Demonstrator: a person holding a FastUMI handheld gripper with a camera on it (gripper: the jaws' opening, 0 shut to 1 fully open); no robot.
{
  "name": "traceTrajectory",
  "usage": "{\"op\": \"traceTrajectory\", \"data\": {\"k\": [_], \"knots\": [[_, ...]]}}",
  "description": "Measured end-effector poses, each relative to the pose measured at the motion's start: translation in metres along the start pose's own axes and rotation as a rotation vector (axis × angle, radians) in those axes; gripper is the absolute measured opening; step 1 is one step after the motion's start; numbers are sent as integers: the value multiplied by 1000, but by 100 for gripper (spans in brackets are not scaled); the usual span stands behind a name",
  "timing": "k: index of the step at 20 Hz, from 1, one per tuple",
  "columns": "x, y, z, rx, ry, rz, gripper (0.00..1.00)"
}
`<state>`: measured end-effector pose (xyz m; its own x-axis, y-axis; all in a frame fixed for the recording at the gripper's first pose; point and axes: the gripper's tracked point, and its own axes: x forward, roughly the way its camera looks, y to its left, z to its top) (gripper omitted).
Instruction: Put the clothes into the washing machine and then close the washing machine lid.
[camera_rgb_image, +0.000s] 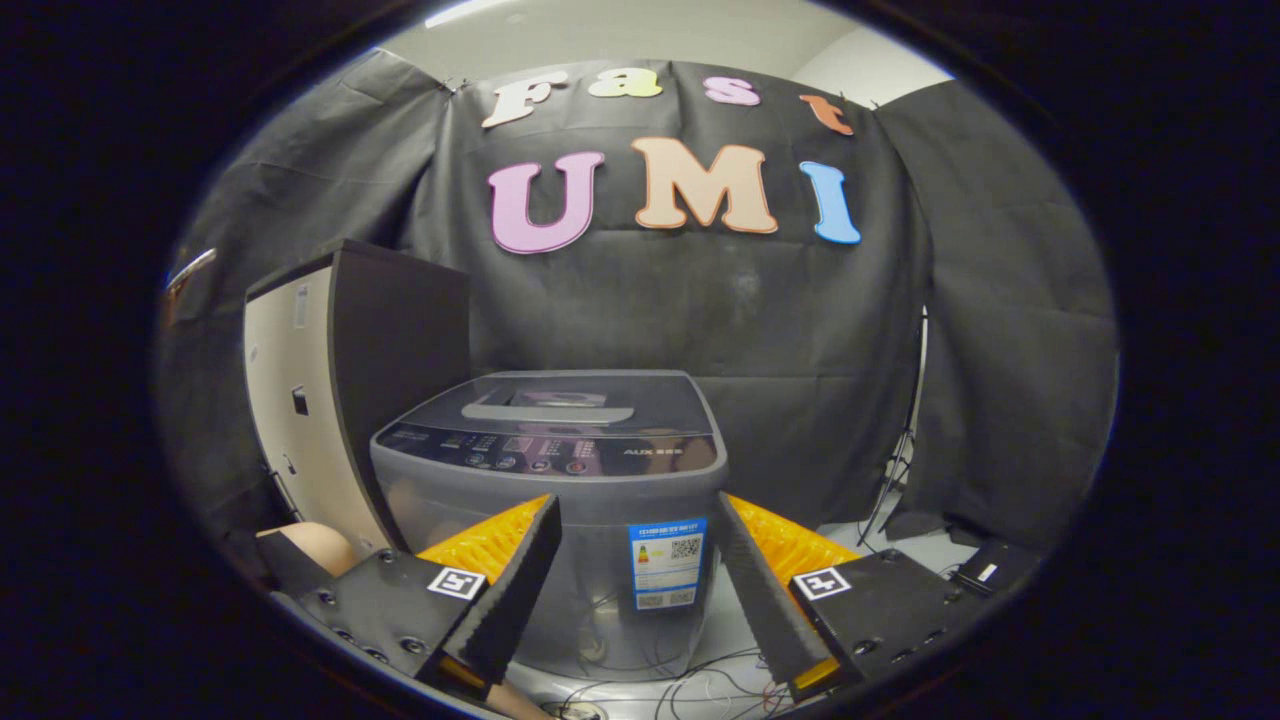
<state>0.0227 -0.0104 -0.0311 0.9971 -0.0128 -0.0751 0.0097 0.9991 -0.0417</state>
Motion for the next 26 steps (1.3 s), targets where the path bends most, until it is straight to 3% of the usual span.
{"op": "traceTrajectory", "data": {"k": [11, 26], "knots": [[-32, 0, 14, 0, -87, 5, 96], [-30, 0, 12, -1, -74, 4, 96]]}}
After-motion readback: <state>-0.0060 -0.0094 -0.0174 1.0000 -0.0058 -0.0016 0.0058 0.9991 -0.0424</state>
